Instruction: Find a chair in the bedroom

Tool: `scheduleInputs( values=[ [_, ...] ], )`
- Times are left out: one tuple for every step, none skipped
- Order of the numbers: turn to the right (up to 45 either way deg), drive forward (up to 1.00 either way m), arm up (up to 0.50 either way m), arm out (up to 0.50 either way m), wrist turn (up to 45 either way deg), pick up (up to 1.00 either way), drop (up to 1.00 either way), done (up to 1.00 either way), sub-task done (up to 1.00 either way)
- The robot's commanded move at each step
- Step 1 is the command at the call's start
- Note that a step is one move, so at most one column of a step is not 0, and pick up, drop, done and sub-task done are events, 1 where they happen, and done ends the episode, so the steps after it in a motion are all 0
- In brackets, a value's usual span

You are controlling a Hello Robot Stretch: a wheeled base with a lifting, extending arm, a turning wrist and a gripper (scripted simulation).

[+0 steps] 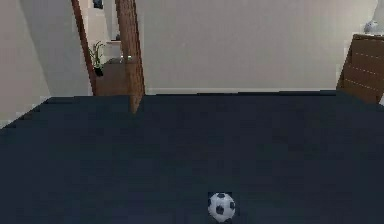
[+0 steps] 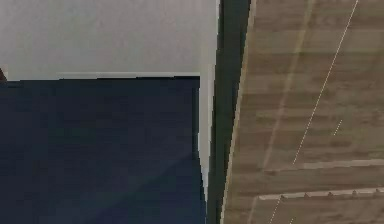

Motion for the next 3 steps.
scheduleInputs(
  values=[
    [27.0, 0.00, 0.00, 0.00, 0.0, 0.00, 0.00, 0.00, 0.00],
    [0.0, 0.05, 0.00, 0.00, 0.0, 0.00, 0.00, 0.00, 0.00],
    [-45.0, 0.00, 0.00, 0.00, 0.0, 0.00, 0.00, 0.00, 0.00]
  ],
)
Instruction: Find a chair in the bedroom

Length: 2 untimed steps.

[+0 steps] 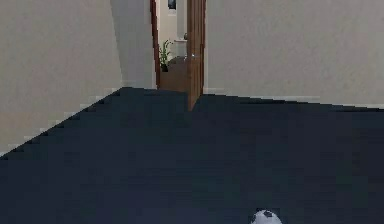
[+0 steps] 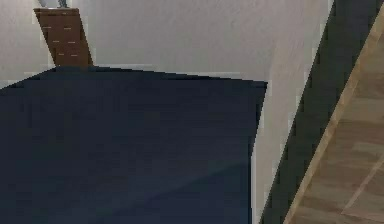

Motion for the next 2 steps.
scheduleInputs(
  values=[
    [-12.0, 0.00, 0.00, 0.00, 0.0, 0.00, 0.00, 0.00, 0.00],
    [0.0, 0.85, 0.00, 0.00, 0.0, 0.00, 0.00, 0.00, 0.00]
  ],
)
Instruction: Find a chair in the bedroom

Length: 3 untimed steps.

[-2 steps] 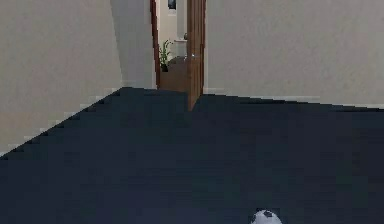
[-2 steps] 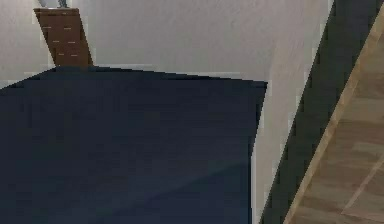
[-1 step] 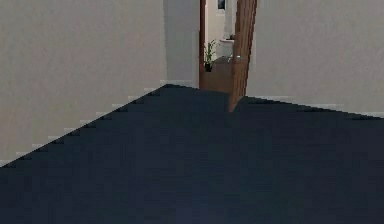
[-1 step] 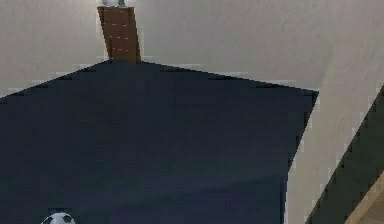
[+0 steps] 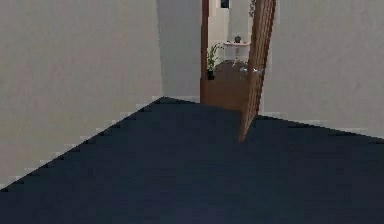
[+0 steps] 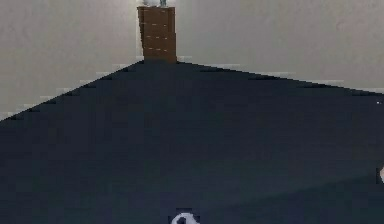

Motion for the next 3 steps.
scheduleInputs(
  values=[
    [18.0, 0.00, 0.00, 0.00, 0.0, 0.00, 0.00, 0.00, 0.00],
    [0.0, 0.65, 0.00, 0.00, 0.0, 0.00, 0.00, 0.00, 0.00],
    [45.0, 0.00, 0.00, 0.00, 0.0, 0.00, 0.00, 0.00, 0.00]
  ],
)
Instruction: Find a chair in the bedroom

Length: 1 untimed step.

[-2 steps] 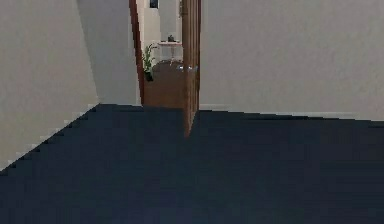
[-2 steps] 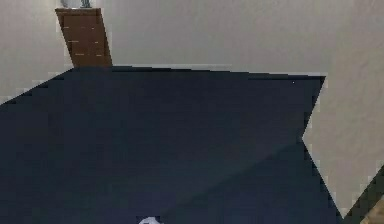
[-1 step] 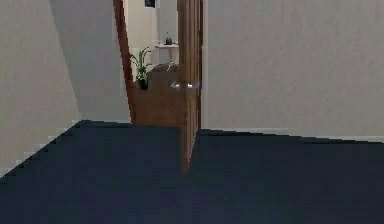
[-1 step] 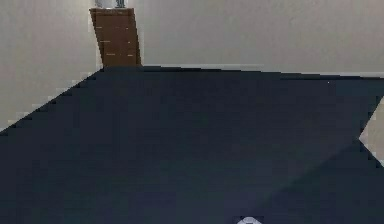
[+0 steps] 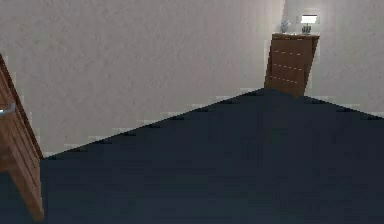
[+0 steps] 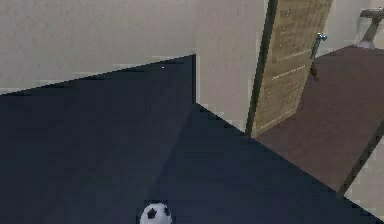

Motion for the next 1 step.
scheduleInputs(
  values=[
    [6.0, 0.00, 0.00, 0.00, 0.0, 0.00, 0.00, 0.00, 0.00]
  ],
)
